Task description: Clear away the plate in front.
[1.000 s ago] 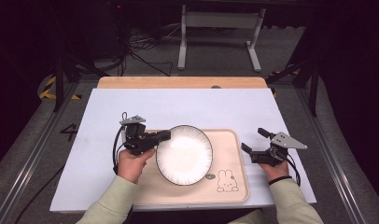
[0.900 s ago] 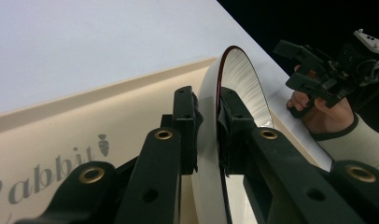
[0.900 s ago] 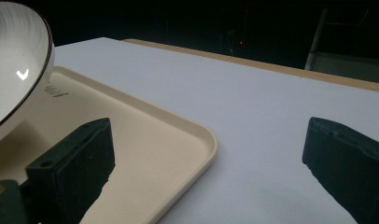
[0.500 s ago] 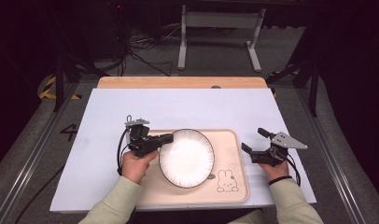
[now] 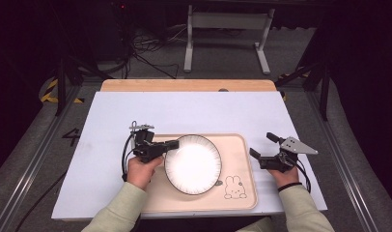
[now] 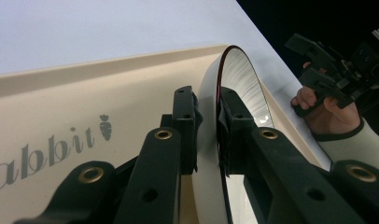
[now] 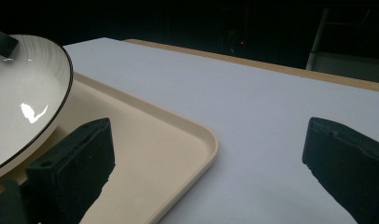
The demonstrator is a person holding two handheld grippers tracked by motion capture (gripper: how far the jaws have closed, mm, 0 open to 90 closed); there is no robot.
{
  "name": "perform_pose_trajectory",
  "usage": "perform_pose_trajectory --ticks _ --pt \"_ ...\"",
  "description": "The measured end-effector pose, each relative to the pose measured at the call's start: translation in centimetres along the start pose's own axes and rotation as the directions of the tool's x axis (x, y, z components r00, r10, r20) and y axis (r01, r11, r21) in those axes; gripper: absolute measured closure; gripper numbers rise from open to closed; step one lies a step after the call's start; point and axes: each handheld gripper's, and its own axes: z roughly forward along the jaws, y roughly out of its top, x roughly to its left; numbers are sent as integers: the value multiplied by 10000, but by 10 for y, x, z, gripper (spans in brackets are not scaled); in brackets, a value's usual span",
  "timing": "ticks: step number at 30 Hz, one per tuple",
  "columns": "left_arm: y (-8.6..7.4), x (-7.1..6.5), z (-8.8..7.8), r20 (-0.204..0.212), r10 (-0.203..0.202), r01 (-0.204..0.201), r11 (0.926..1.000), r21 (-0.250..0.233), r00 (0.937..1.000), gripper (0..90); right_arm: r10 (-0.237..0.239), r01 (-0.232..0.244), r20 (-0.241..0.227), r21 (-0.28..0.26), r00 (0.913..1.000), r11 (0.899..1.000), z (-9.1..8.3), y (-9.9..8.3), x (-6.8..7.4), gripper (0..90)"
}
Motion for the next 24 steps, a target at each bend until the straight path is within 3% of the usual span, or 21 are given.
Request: perform_pose_trajectory --ticks 3,10,24 --pt "-1 6 2 31 -354 353 9994 59 9994 796 -21 21 0 2 10000 10000 0 0 0 26" --pt "-3 12 5 -165 -629 631 9979 137 9979 791 -16 16 -11 13 10000 10000 0 0 0 26" --pt "-5 17 11 -606 -691 728 9956 598 9958 697 -13 14 -24 10 10000 10000 0 0 0 26"
